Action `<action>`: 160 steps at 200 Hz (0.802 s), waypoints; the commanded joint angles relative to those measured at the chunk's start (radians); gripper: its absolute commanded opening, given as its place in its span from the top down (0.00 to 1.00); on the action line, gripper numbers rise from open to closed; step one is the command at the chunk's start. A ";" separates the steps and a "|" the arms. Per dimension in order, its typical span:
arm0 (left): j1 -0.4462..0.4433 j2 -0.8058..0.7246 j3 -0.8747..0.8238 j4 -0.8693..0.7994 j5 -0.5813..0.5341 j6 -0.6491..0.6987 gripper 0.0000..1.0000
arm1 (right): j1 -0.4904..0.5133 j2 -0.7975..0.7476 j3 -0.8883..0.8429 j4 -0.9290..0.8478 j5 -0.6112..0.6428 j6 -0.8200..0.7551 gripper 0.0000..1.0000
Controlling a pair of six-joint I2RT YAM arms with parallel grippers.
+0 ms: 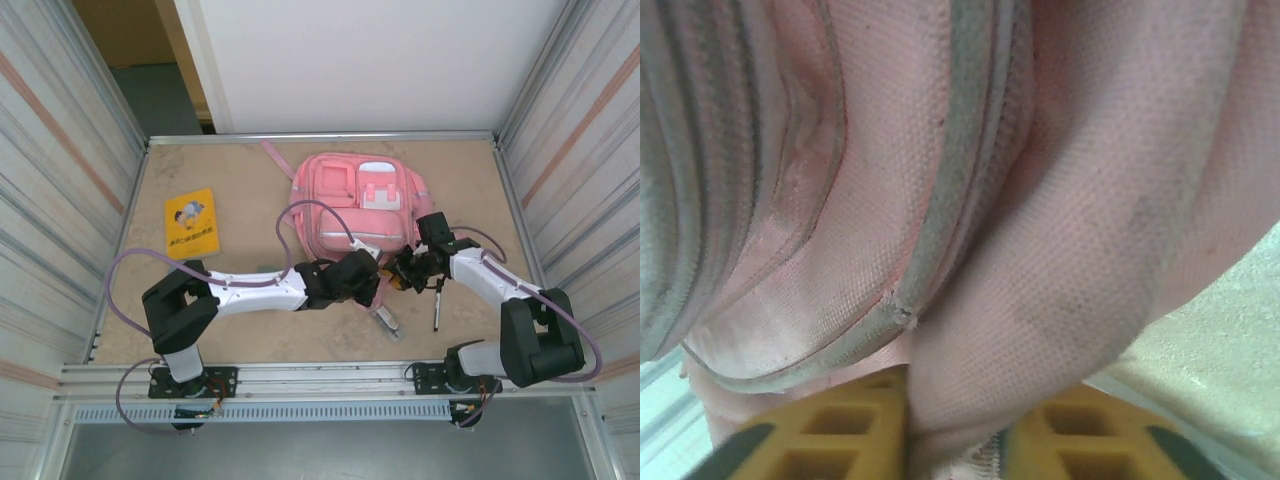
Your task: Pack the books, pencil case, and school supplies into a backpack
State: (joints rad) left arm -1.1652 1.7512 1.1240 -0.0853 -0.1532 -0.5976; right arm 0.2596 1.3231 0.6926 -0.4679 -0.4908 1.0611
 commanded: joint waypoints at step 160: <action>0.078 -0.166 -0.129 0.101 0.096 0.203 1.00 | -0.166 -0.092 0.055 -0.217 -0.007 -0.052 0.13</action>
State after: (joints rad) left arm -1.0374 1.5223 0.8875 -0.0528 -0.0875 -0.4194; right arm 0.0326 1.3418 0.7444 -0.5896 -0.5346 0.8825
